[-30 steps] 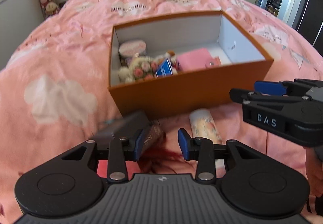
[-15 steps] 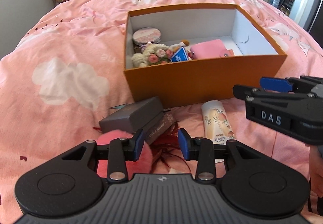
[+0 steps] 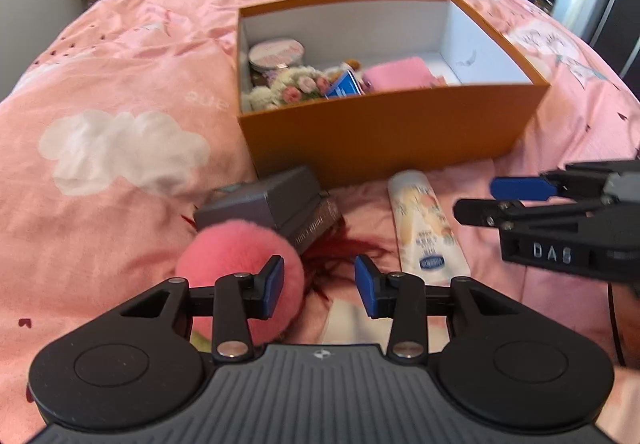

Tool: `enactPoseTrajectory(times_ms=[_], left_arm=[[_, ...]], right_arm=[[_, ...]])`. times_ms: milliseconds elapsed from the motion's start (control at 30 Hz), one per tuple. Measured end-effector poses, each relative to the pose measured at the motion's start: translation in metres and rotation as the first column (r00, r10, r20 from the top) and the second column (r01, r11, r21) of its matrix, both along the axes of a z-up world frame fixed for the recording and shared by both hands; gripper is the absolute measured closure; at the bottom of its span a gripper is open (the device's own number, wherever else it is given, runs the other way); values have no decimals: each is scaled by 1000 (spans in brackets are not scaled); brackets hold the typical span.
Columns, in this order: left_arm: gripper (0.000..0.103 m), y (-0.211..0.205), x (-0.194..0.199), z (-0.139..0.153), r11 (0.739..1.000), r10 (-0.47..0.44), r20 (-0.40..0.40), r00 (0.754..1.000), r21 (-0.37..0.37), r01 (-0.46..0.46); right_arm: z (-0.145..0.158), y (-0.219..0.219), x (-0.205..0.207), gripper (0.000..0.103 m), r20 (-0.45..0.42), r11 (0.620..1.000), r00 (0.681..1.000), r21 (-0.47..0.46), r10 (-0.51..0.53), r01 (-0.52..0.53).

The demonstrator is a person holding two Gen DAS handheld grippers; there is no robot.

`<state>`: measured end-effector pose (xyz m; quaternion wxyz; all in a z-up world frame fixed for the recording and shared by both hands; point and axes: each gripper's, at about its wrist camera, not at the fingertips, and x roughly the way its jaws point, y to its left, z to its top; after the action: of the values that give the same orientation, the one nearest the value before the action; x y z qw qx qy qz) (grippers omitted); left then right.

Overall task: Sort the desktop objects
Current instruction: 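Lift both tools out and move them back to the remaining items, then grasp the black case with the left tool while the right tool grasps the brown card box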

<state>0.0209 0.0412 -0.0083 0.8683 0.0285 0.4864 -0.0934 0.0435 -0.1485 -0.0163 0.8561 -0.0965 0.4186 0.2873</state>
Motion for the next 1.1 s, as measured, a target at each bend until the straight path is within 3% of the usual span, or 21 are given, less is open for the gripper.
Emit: enactPoseTrajectory(times_ms=[133,233,267,333,467,533,633,867,1000,1100], left_arm=[[57,7,-3,-9,999,36,-29,999,-4,-36],[57,13,-9,-3,996,85,30,996,3,-85],[52,14,-9,-1,996,91,55,994,17,-92],[45,14,-8,2,995,65,93,994,66,-72],[45,11,4,4,987,-37,129,991,157,17],[45,0,11,1,960,-143,112,983,256,111],[45,-16,14,-8,892,-305,97,947,377,249],[45,-33,26,-37,791,-447,7,895,471,391],[45,-27,37,-47,785,-420,-17,907,494,373],[45,-20,38,-46,788,-410,-14,912,498,362]], right_arm=[[-9,0,0,59,-59,999,998,21,29,-28],[-17,0,2,59,-89,1000,996,11,18,-17],[-20,1,4,59,-101,1000,995,9,17,-16],[-24,3,8,59,-127,1000,992,17,17,-15],[-27,10,15,59,-158,999,987,40,26,-20],[-27,15,17,59,-162,999,986,36,39,-34],[-29,22,19,59,-172,999,984,28,47,-42],[-32,32,20,59,-182,997,981,24,73,-70],[-34,36,27,58,-209,995,974,60,88,-77],[-36,39,40,58,-281,989,956,141,81,-42]])
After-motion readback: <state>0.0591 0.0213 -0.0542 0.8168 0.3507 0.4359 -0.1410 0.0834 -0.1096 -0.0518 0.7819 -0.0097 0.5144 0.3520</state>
